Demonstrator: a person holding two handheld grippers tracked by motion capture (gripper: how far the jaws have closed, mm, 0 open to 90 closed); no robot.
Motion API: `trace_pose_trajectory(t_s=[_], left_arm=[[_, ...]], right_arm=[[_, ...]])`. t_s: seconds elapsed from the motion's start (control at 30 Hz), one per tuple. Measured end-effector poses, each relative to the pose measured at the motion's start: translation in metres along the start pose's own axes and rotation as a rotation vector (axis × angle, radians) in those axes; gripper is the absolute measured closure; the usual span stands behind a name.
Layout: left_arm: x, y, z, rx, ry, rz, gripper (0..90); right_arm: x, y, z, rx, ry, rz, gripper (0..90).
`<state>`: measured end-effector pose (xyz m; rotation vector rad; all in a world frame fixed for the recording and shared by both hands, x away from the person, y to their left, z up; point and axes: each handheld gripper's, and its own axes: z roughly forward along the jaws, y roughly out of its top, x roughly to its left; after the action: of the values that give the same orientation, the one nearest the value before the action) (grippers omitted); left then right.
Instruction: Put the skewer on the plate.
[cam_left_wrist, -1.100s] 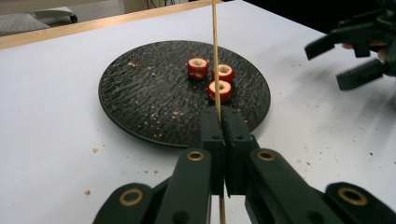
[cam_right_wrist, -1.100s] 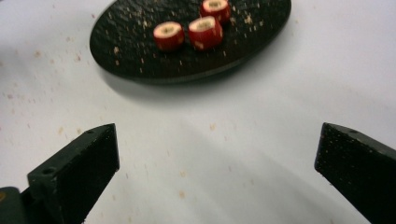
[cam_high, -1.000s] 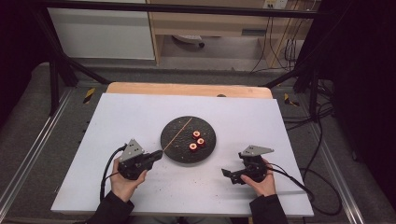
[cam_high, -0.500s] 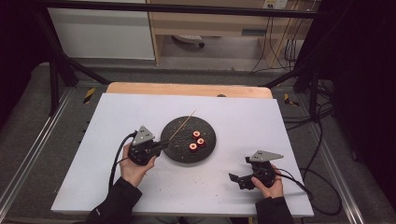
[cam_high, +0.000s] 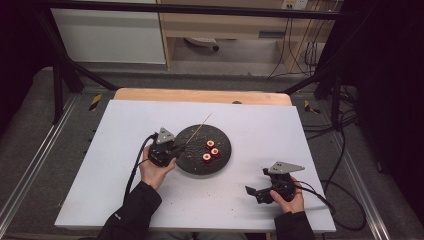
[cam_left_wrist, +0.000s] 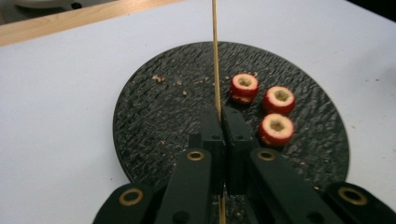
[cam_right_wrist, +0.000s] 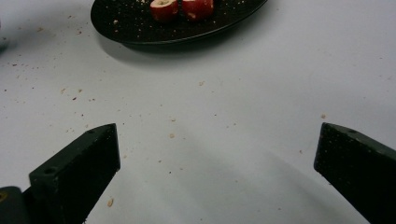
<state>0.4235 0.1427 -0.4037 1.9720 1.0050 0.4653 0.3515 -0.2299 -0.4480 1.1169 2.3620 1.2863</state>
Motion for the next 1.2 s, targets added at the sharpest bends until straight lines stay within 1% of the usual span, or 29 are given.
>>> trace_pose_trajectory(t_s=[0.07, 0.2, 0.4, 0.53, 0.6, 0.7, 0.97, 1.17, 1.2], left_arm=[[0.001, -0.001, 0.006, 0.014, 0.012, 0.000, 88.4], [0.001, -0.004, 0.016, 0.040, 0.021, -0.004, 88.3], [-0.003, -0.008, 0.029, 0.071, 0.020, 0.001, 88.3], [-0.007, -0.010, 0.034, 0.083, 0.019, 0.008, 88.3], [-0.008, -0.011, 0.036, 0.094, 0.024, 0.011, 88.3], [-0.009, -0.012, 0.039, 0.103, 0.031, 0.008, 88.3], [-0.012, -0.015, 0.044, 0.128, 0.038, 0.023, 88.1], [-0.012, -0.014, 0.044, 0.128, 0.040, 0.024, 87.5], [-0.012, -0.014, 0.043, 0.127, 0.037, 0.025, 86.3]], right_arm=[[0.000, 0.000, 0.000, 0.000, 0.001, -0.002, 1.4], [0.000, 0.000, -0.001, -0.004, 0.006, 0.001, 1.5], [0.000, -0.001, -0.001, -0.006, 0.013, 0.002, 1.6], [0.000, 0.000, -0.001, -0.007, 0.013, -0.002, 1.7], [0.000, 0.000, -0.001, -0.007, 0.015, 0.005, 1.8], [0.000, 0.000, 0.000, -0.008, 0.018, 0.001, 1.8], [0.001, -0.001, 0.001, -0.007, 0.018, 0.005, 2.0], [0.000, -0.001, 0.001, -0.010, 0.021, 0.006, 2.1], [0.001, -0.001, 0.001, -0.010, 0.021, 0.006, 2.1]])
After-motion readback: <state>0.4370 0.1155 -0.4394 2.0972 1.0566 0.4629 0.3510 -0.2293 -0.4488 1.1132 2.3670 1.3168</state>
